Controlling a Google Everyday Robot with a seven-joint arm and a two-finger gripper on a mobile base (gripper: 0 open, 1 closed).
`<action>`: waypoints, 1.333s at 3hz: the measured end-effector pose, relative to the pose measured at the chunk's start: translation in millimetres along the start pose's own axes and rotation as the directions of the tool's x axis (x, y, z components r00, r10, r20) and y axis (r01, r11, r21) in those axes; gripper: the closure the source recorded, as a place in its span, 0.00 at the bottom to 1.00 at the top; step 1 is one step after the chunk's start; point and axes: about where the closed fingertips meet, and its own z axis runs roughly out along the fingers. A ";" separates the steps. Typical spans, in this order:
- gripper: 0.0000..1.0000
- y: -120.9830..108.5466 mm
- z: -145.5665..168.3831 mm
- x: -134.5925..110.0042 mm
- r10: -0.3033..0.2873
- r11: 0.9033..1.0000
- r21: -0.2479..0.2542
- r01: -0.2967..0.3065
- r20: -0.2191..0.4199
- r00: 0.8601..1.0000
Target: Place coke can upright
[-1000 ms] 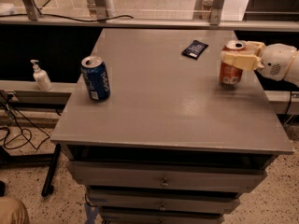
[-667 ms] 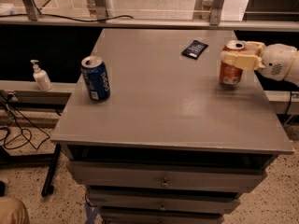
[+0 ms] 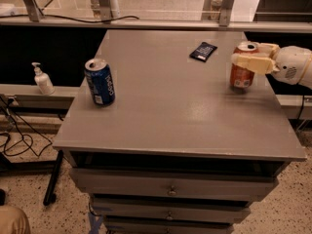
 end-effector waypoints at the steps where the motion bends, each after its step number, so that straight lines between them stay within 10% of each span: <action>1: 0.00 -1.1 -2.4 0.0 0.002 1.000 -0.003 -0.002 0.003 1.000; 3: 0.00 -3.8 -8.2 -4.4 -0.003 1.000 0.005 0.003 0.009 1.000; 4: 0.00 -1.4 -31.5 -48.5 -0.038 0.998 0.048 0.036 0.056 0.998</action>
Offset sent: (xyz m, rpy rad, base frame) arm -0.0019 -0.0180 0.0023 0.0098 -0.0047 -0.0155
